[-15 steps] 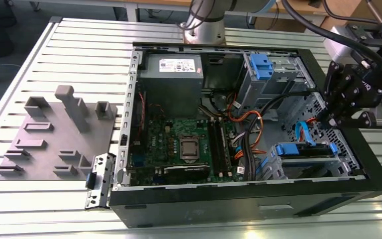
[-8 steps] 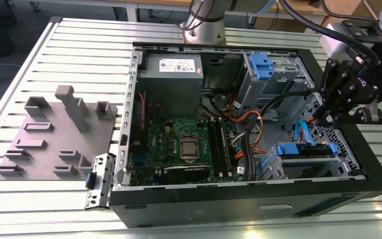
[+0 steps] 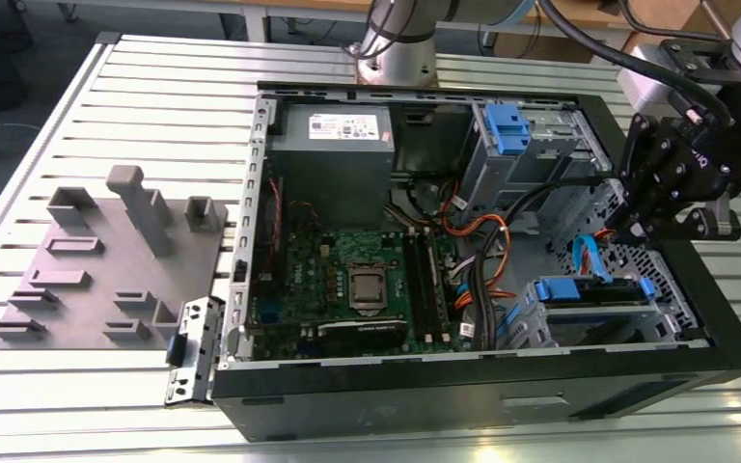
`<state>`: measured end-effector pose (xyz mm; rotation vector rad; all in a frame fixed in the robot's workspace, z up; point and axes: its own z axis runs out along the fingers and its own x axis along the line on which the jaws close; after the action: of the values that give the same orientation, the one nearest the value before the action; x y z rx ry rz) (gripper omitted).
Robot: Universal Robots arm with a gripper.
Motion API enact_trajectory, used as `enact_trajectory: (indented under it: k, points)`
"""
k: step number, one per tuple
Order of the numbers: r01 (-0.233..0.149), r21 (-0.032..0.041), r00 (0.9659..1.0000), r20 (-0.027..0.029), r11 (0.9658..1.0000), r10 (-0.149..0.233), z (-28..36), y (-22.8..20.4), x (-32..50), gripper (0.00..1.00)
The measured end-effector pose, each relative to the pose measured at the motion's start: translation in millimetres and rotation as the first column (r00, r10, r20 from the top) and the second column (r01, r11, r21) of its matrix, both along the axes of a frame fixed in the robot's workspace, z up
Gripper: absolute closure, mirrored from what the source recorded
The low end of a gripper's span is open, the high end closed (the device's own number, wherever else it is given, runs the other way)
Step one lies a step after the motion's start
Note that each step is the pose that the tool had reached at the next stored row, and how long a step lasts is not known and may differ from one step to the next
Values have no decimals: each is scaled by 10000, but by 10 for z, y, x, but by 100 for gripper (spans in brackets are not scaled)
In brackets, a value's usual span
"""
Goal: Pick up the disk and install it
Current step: 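Insert the second disk wire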
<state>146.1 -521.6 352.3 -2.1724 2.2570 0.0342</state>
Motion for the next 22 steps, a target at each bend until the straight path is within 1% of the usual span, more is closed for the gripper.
enact_trajectory:
  k: [4, 6, 7, 8, 9, 10, 13, 22]
  points:
    - [0, 0, 10000, 0, 10000, 0, 0, 1, 0, 75]
    - [0, 0, 10000, 0, 10000, 0, 0, 1, 0, 64]
    - [0, 0, 10000, 0, 10000, 0, 0, 1, 0, 64]
    - [0, 0, 10000, 0, 10000, 0, 0, 1, 0, 58]
    - [0, 0, 10000, 0, 10000, 0, 0, 1, 0, 58]
    - [0, 0, 10000, 0, 10000, 0, -1, 2, 0, 51]
    - [1, 0, 10000, 0, 10000, -1, -1, 2, 19, 51]
    - [0, 0, 10000, -17, 10000, 0, -9, 2, 169, 51]
